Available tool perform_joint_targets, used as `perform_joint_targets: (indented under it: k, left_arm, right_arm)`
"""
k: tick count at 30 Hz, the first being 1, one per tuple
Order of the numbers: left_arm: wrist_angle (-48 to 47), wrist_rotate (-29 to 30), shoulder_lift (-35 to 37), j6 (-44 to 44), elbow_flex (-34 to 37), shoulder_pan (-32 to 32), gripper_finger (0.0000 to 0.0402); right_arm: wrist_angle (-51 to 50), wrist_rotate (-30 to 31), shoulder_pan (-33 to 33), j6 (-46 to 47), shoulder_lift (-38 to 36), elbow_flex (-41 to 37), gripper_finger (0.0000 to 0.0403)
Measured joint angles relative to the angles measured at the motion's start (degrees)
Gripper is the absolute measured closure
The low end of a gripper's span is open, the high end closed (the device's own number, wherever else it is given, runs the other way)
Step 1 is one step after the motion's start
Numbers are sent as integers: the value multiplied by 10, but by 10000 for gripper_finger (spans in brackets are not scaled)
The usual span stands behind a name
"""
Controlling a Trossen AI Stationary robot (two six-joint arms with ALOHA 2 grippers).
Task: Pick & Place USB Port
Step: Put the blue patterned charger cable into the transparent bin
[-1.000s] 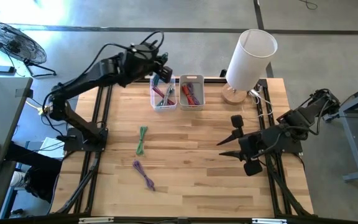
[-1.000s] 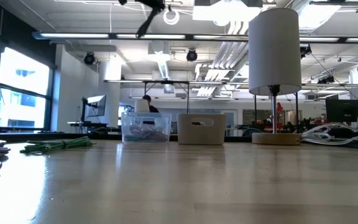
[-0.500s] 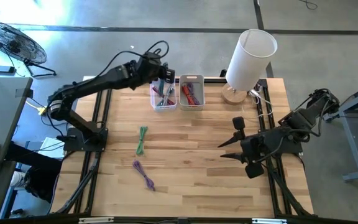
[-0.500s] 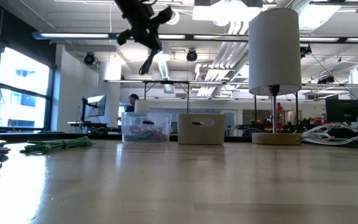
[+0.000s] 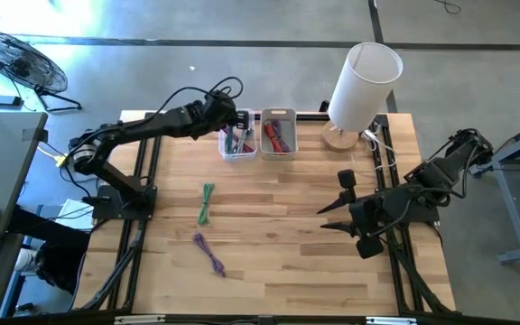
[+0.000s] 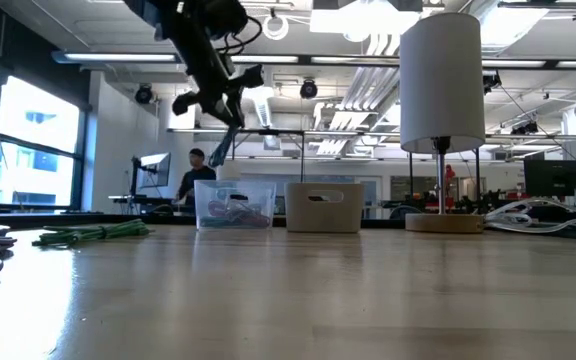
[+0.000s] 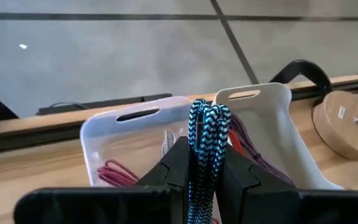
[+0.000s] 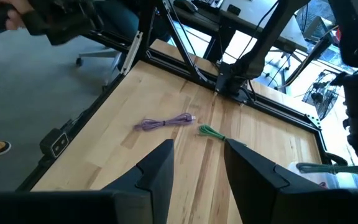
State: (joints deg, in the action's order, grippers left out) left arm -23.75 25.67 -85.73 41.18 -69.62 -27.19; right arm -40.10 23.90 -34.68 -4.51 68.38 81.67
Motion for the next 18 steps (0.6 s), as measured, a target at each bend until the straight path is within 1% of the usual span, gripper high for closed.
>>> perform_joint_targets:
  k: [3,7,10,13,15,18]
  left_arm:
    - [32,-13,-1,12,30,-10,363]
    - [97,-17,-8,12,68,-18,363]
    - [126,-24,-9,7,87,-29,363]
    - [131,-30,-15,1,93,-36,363]
    - [135,-49,-18,-19,95,-44,363]
    - [180,-86,-31,-59,92,-52,363]
  right_arm:
    - [0,0,0,0,0,0,269]
    - [0,0,0,0,0,0,269]
    - [0,0,0,0,0,0,269]
    - [-1,0,0,0,0,0,269]
    - [-7,0,0,-1,0,0,269]
    - [-12,1,3,-3,0,0,269]
